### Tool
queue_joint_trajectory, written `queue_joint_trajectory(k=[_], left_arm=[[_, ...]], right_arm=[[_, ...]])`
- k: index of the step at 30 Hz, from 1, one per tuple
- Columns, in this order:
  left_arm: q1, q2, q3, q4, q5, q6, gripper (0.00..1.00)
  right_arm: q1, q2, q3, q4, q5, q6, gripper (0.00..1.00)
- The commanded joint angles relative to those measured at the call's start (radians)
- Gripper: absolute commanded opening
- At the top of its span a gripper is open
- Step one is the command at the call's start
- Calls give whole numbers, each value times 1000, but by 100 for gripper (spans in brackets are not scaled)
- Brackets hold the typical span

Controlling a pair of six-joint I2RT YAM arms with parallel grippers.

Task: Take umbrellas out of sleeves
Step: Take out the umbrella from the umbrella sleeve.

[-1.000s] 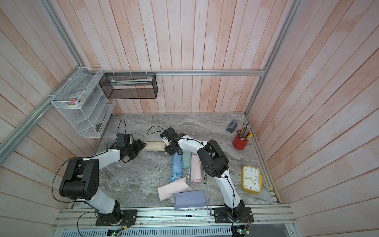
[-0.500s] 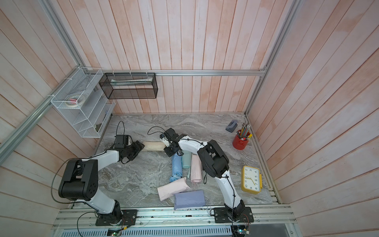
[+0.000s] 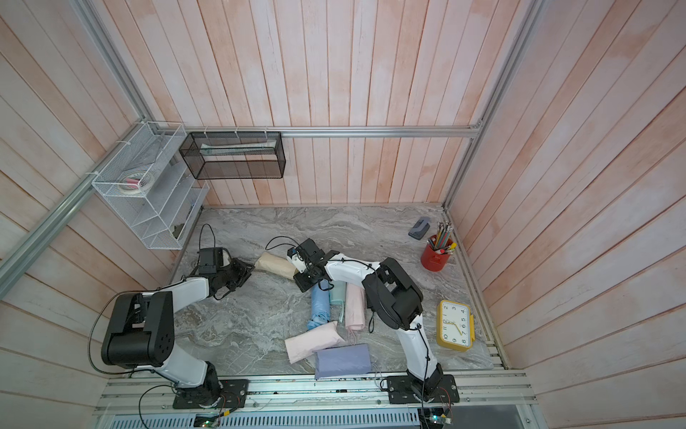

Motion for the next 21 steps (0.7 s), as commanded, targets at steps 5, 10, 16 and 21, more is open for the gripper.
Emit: queue_joint_trajectory(k=[5, 10, 16, 21], left_arm=[[2, 27, 20, 53, 35, -41, 38], [6, 68, 68, 61, 50, -53, 41], [20, 124, 119, 85, 65, -71, 40], [25, 153, 140, 105, 93, -87, 33]], right_arm=[[2, -37, -32, 23, -23, 25, 0], [9, -43, -44, 30, -35, 29, 0], [27, -49, -51, 39, -45, 34, 0], [32, -47, -53, 43, -45, 40, 0]])
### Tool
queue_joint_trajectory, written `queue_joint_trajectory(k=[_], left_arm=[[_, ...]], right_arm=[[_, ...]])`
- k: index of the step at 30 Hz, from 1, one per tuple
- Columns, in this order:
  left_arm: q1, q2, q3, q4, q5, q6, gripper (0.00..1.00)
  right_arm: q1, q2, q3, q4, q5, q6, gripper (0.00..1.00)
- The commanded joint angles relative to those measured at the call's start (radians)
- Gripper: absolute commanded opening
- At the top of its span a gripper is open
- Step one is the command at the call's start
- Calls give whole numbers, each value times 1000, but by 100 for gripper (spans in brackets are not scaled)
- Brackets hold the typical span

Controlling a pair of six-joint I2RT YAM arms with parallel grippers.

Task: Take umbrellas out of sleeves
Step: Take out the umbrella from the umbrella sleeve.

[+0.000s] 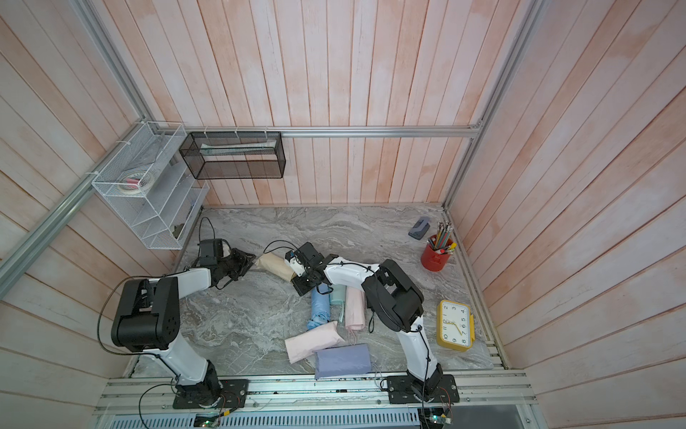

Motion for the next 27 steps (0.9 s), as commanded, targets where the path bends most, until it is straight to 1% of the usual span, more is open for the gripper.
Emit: queue_joint_trajectory(k=[1, 7, 10, 24, 27], left_arm=[[5, 21, 23, 30, 30, -12, 32], [4, 18, 16, 25, 38, -9, 32], [4, 21, 14, 11, 28, 6, 36], [-1, 83, 12, 40, 38, -1, 36], [-1, 87, 10, 50, 40, -3, 28]], right_arm=[[8, -32, -15, 2, -16, 13, 0], [8, -25, -11, 2, -15, 12, 0], [9, -22, -9, 3, -16, 13, 0], [9, -11, -9, 6, -15, 15, 0], [10, -6, -10, 9, -16, 17, 0]])
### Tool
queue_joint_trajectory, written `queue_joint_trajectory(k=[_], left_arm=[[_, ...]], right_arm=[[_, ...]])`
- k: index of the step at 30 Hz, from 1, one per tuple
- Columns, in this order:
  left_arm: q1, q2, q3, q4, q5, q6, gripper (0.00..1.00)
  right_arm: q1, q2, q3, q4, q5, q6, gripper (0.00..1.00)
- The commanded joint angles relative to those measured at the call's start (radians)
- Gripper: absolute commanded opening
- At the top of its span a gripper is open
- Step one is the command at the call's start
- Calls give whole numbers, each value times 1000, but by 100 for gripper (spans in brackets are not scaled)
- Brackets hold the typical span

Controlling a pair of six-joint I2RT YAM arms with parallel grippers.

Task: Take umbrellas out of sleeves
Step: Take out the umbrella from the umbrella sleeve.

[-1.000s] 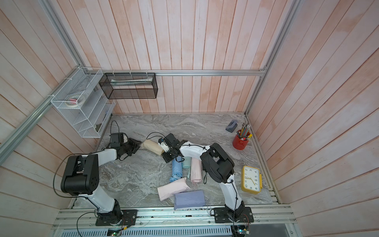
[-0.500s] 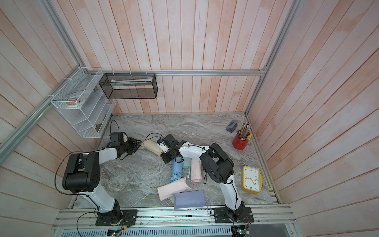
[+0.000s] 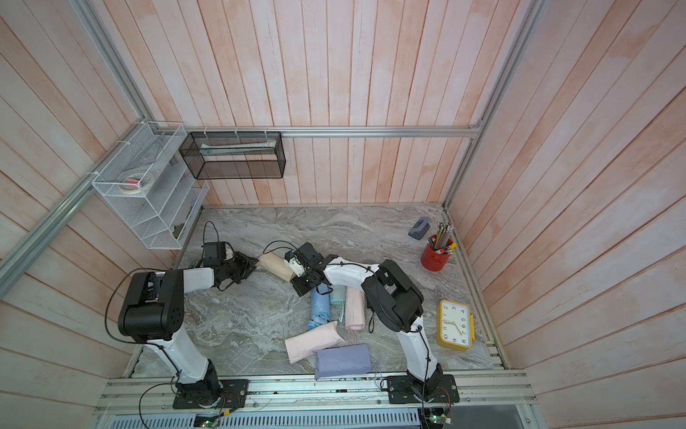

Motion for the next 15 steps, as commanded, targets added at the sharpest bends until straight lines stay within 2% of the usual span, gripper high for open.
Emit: queue_joint_trajectory(k=[1, 12, 15], left_arm=[[-1, 15, 8, 28, 9, 7, 25], [-1, 13, 5, 41, 11, 6, 1], [0, 5, 9, 29, 5, 16, 0]], right_arm=[[8, -4, -10, 7, -12, 13, 0], [9, 0, -9, 5, -13, 13, 0], [12, -2, -11, 5, -10, 13, 0]])
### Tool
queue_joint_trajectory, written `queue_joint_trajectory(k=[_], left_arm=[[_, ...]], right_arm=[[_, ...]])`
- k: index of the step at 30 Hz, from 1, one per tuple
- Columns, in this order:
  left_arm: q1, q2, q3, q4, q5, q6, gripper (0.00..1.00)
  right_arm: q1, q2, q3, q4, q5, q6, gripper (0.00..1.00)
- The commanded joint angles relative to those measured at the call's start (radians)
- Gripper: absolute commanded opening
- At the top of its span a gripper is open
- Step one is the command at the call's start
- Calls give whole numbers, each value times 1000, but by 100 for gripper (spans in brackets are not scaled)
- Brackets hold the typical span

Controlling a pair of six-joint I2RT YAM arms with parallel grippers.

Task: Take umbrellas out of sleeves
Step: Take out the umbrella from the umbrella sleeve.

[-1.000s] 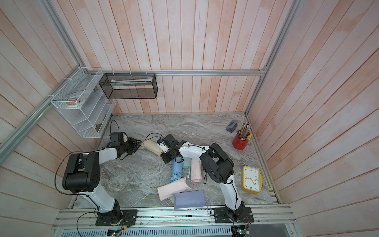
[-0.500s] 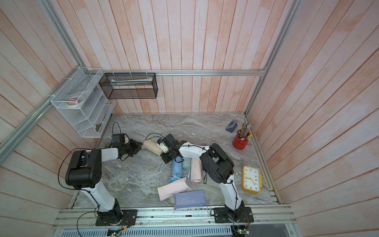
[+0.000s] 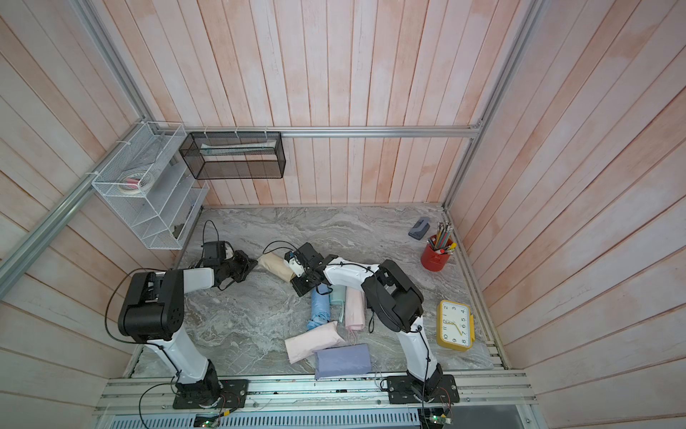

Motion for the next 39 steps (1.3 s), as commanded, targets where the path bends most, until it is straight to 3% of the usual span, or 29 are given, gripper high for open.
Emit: queue_joint_trajectory(k=[1, 39], left_arm=[[0, 2, 11, -1, -9, 21, 0], [60, -20, 34, -23, 4, 60, 0]], right_arm=[[10, -3, -13, 4, -8, 14, 0], [98, -89, -170, 40, 35, 59, 0]])
